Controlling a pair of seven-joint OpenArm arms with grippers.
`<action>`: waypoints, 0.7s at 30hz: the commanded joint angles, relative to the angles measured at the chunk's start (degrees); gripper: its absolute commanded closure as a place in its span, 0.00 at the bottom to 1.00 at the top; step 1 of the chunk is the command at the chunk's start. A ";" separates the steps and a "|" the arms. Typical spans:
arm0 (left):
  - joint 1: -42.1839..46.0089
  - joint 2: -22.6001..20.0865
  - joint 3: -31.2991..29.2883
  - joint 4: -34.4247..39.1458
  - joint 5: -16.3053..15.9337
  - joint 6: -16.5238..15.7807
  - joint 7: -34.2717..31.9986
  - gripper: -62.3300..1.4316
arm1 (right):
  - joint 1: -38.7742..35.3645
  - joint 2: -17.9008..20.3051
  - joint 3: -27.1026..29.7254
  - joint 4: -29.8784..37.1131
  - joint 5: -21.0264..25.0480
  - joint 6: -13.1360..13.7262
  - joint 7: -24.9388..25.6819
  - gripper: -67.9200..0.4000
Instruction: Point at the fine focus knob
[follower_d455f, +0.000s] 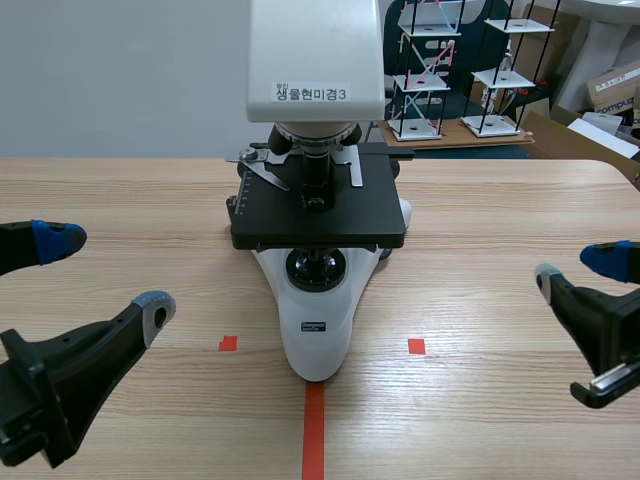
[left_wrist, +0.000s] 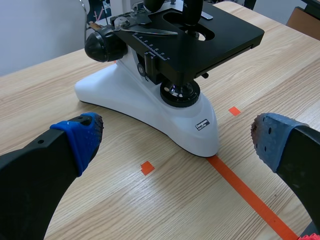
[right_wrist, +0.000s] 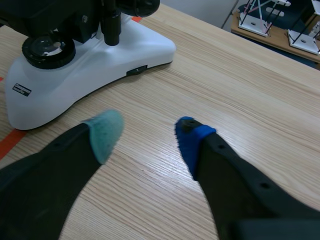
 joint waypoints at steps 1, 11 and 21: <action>0.44 0.26 -0.26 1.22 -0.57 -0.04 -0.79 0.00 | 2.82 0.02 0.39 -0.70 0.37 -0.13 -0.68 0.75; 0.44 0.26 -0.26 1.22 -0.55 -0.04 -0.79 0.00 | 12.90 0.50 0.37 -10.58 0.20 -1.46 -0.11 0.99; 0.44 0.26 -0.26 1.22 -0.55 -0.04 -0.76 0.00 | 26.99 3.32 0.31 -26.53 0.22 5.53 5.95 0.99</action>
